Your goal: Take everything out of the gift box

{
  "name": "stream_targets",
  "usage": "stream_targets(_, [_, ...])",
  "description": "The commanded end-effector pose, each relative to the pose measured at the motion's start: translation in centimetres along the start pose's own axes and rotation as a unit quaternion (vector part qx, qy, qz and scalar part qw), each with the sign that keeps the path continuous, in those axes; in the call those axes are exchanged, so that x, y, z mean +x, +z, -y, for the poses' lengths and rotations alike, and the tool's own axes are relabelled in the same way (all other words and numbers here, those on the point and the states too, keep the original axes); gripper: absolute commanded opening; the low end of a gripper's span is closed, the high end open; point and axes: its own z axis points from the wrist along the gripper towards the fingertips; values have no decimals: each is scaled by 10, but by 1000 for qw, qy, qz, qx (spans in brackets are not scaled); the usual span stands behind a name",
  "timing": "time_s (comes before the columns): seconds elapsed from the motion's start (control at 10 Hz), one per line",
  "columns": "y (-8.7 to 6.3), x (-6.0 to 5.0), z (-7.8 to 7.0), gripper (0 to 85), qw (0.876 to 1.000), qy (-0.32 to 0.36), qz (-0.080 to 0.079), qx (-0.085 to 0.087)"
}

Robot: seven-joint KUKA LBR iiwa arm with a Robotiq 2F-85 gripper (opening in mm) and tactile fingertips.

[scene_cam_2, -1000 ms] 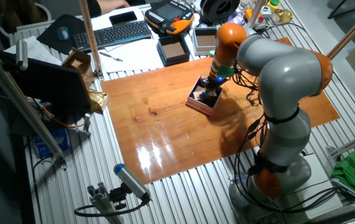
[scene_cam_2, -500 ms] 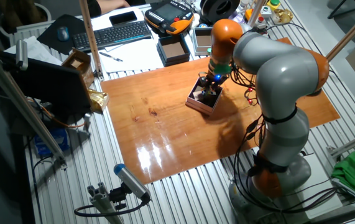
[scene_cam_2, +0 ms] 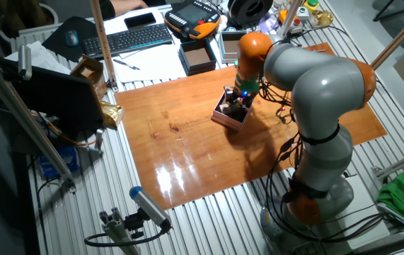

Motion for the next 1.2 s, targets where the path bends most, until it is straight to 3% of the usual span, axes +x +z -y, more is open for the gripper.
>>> stream_targets(0.0, [1,-1,2,850,1000,-1,0,-1])
stream_targets(0.4, [17,-2,5,850,1000,-3,12,-15])
stream_targets(1.1, [28,-1,4,850,999,-6,23,-24])
